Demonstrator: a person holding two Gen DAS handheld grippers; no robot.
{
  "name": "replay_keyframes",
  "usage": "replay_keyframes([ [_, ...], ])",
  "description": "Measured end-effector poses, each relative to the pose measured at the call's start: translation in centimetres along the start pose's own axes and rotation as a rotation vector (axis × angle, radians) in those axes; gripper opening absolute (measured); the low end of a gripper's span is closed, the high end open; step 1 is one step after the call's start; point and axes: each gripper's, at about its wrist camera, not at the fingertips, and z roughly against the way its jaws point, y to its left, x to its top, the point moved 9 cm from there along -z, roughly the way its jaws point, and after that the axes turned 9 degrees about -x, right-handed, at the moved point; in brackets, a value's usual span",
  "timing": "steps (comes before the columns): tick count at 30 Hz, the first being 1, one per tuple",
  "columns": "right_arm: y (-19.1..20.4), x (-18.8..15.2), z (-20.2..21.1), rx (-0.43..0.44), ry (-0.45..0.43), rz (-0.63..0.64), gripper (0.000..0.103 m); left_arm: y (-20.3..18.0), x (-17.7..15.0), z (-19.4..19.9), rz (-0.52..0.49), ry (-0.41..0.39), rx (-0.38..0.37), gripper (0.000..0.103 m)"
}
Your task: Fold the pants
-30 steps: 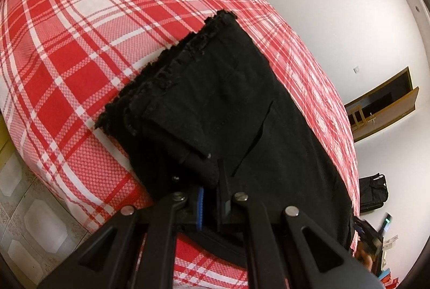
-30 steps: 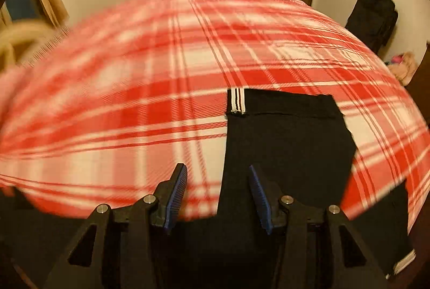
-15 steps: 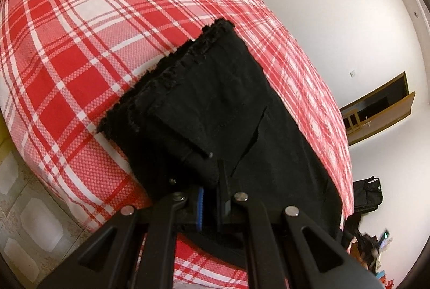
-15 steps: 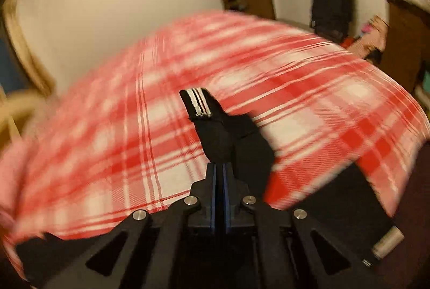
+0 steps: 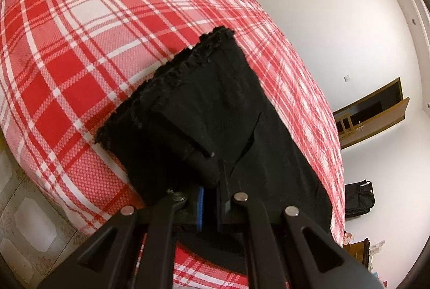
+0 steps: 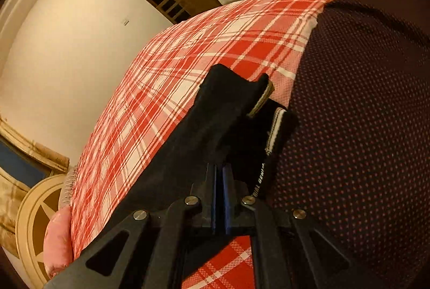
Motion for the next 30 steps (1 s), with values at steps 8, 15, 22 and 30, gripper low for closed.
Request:
replay_keyframes([
  [8, -0.4, 0.0, -0.8, 0.073, 0.038, -0.082, 0.020, -0.1, 0.1, -0.2, -0.016, -0.004, 0.015, 0.006],
  [15, 1.0, 0.0, -0.6, 0.058, 0.004, -0.062, 0.051, 0.2, 0.1, -0.6, -0.013, 0.001, 0.029, 0.006],
  [22, 2.1, -1.1, -1.7, -0.129, -0.005, 0.072, 0.051, 0.1, 0.2, -0.7, -0.024, 0.000, 0.037, 0.006],
  [30, 4.6, -2.1, -2.8, -0.012, 0.050, 0.099, 0.003, -0.9, 0.8, -0.3, -0.024, -0.008, 0.010, 0.006],
])
